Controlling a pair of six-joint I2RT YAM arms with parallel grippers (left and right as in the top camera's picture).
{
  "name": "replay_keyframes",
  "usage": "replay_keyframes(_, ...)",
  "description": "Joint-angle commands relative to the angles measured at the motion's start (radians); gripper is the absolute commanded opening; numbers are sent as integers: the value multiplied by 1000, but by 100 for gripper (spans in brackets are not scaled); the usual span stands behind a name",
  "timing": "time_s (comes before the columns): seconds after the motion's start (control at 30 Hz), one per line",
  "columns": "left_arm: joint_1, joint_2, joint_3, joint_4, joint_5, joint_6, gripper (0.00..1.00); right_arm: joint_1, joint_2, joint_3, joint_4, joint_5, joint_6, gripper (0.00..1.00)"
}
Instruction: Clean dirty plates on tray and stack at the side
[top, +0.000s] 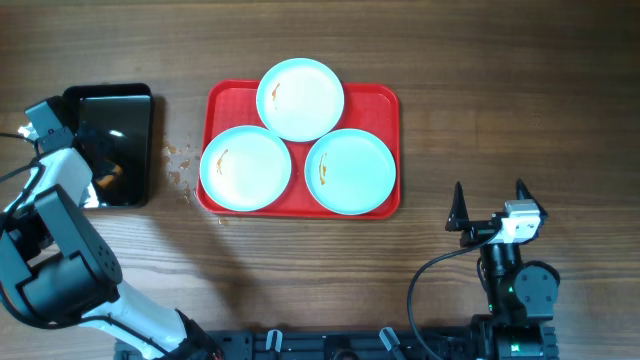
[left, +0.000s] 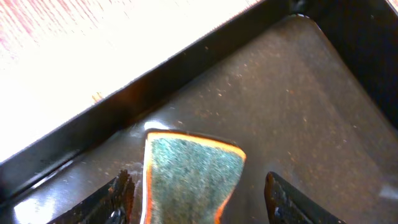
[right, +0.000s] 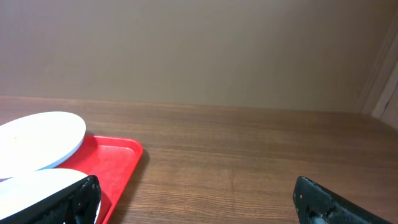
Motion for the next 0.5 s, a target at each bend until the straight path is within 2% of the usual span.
replay_keyframes(0.0,5,35,7,11,-50,29,63,-5,-2,-1,3,-19,-9,100)
replay_keyframes(0.37,5,97,8,64,32,47,63,-5,-2,-1,3,-19,-9,100)
replay_keyframes(0.47,5,97,8,78,32,47,53,-5,-2,-1,3,-19,-9,100)
